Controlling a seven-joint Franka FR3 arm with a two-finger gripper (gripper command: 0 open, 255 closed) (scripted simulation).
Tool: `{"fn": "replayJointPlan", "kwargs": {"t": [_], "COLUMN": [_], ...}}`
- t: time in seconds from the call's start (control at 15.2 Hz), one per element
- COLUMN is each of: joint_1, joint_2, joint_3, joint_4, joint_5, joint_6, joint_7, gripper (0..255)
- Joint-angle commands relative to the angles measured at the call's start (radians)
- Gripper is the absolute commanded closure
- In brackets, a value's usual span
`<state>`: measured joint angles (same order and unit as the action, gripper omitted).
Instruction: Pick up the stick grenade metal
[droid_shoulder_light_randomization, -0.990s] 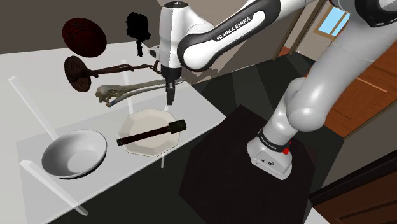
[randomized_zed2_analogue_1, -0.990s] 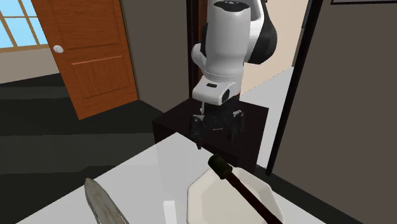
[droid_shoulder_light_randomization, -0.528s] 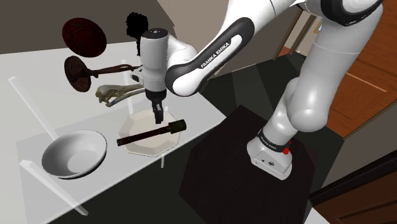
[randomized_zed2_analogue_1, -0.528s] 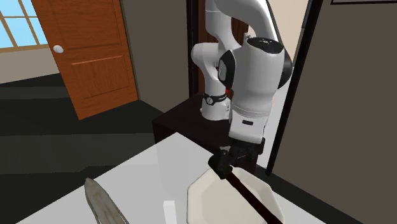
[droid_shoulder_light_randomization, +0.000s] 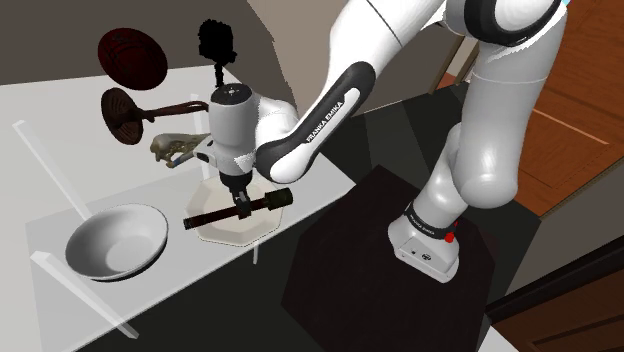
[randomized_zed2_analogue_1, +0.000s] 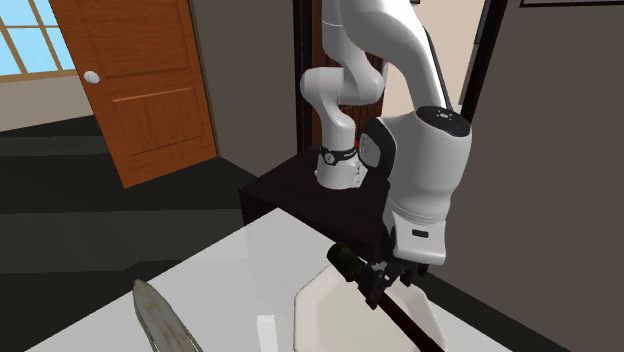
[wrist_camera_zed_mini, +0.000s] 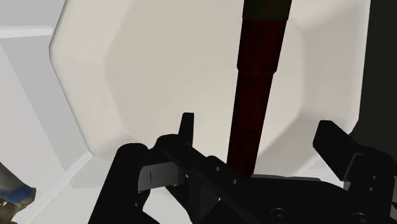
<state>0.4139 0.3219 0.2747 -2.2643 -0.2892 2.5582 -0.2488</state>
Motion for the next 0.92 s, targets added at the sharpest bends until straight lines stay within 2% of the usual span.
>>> {"fn": "replayJointPlan", "kwargs": {"t": [0.0,0.26,0.33,0.86], "joint_1": [0.006,0.015,0.015,0.014], "joint_2": [0.027,0.059,0.058,0.057], "joint_3": [-0.010,-0.022,-0.022,-0.022], "joint_4": [0.003,0.007,0.007,0.007], "joint_5": [-0.018,-0.038,-0.038,-0.037], "joint_6": [0.023,0.049,0.048,0.048], "joint_7": [0.012,0.029,0.028,0.026], "gripper": [0,0,255,255]}}
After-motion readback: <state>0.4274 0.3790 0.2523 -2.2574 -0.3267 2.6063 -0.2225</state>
